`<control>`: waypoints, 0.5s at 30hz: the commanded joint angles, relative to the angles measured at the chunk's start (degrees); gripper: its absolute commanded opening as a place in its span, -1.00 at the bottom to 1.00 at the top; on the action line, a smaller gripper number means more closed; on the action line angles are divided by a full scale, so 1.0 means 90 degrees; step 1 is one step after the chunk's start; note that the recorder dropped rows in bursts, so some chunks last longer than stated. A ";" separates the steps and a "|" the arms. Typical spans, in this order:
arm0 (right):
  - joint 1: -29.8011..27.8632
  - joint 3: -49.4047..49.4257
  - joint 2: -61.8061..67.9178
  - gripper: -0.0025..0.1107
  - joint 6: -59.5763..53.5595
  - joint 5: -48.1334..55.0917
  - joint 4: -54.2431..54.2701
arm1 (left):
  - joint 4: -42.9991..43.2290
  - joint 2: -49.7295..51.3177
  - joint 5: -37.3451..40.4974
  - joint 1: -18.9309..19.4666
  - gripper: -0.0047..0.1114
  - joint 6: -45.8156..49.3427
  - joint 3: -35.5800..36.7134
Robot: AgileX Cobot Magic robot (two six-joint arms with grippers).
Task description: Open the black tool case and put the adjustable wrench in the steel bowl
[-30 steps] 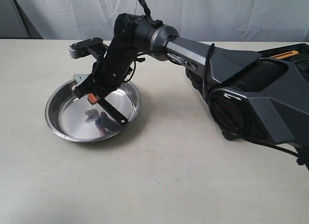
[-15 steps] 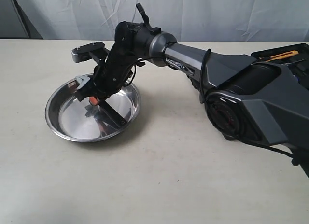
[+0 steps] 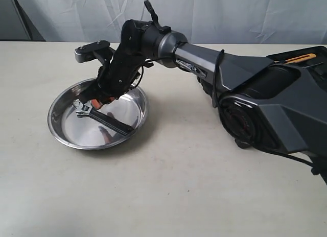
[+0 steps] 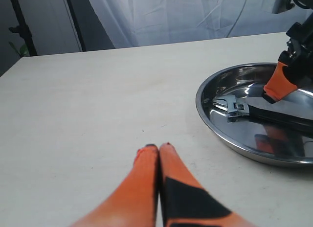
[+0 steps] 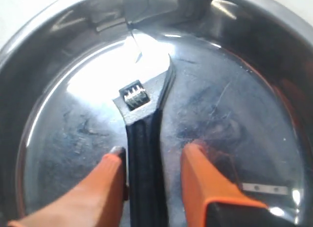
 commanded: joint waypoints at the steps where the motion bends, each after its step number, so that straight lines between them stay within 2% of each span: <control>1: -0.0022 -0.0043 -0.0533 -0.70 0.0003 0.0517 -0.0119 | 0.0001 -0.0016 -0.0061 0.0025 -0.92 -0.0011 -0.0018; 2: -0.0022 -0.0043 -0.0637 -0.95 -0.0036 0.0743 -0.0162 | 0.0001 -0.0016 -0.0061 0.0025 -0.92 -0.0011 -0.0018; 6: -0.0022 -0.0043 -0.0989 -0.97 -0.0062 0.1586 -0.0447 | 0.0001 -0.0016 -0.0061 0.0025 -0.92 -0.0011 -0.0018; 11: -0.0050 0.0117 -0.1470 -0.97 -0.0062 0.1611 -0.0663 | 0.0001 -0.0016 -0.0061 0.0025 -0.92 -0.0011 -0.0018; 15: -0.0050 0.0743 -0.2139 -0.97 -0.0062 0.1611 -0.0894 | 0.0001 -0.0016 -0.0061 0.0025 -0.92 -0.0011 -0.0018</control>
